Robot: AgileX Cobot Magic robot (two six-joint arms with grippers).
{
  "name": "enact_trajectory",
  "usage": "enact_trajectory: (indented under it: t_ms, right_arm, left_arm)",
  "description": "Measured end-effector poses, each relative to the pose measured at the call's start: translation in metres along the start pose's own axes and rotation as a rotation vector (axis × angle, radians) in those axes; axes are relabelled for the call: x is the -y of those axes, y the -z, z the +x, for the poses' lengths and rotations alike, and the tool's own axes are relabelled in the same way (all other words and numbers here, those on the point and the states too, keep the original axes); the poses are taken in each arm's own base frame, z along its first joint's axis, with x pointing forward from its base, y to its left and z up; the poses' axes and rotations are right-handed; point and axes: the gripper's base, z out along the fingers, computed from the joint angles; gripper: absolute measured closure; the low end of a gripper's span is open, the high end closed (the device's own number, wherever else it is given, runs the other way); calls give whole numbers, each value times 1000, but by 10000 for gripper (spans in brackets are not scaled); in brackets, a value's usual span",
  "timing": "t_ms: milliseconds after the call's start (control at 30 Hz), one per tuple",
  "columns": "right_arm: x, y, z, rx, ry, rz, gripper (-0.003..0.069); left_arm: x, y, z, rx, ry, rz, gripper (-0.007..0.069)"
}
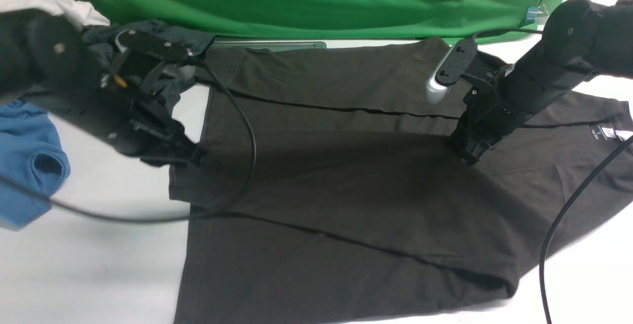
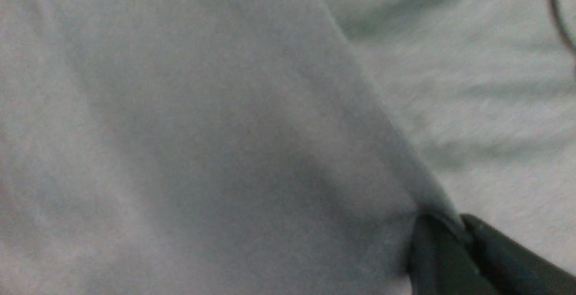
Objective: Fold a long-sleeved shirt on a white desktop.
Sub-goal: 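Fold the left side of the black T-shirt inward over its body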
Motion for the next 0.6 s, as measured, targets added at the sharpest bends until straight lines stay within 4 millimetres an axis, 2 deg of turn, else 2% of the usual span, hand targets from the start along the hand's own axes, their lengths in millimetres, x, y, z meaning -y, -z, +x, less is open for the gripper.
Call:
enact_trajectory:
  t_ms: [167, 233, 300, 467, 533, 600]
  right_arm:
    - [3, -2, -1, 19, -2, 28, 636]
    - [4, -2, -1, 15, 1, 34, 599]
    - [4, -2, 1, -4, 10, 40, 529]
    - [7, 6, 9, -99, 20, 74, 239]
    - [12, 12, 14, -114, 5, 97, 193]
    - [17, 14, 18, -119, -9, 107, 187]
  left_arm:
    - [-9, -12, -13, -100, 1, -2, 587]
    - [-10, -13, -13, -124, -4, -1, 587]
    - [-10, -13, -13, -137, -8, -1, 587]
    - [-8, -11, -7, -214, -7, 29, 587]
    - [-7, -11, -5, -229, -7, 35, 587]
    - [-7, -11, -6, -227, -7, 34, 587]
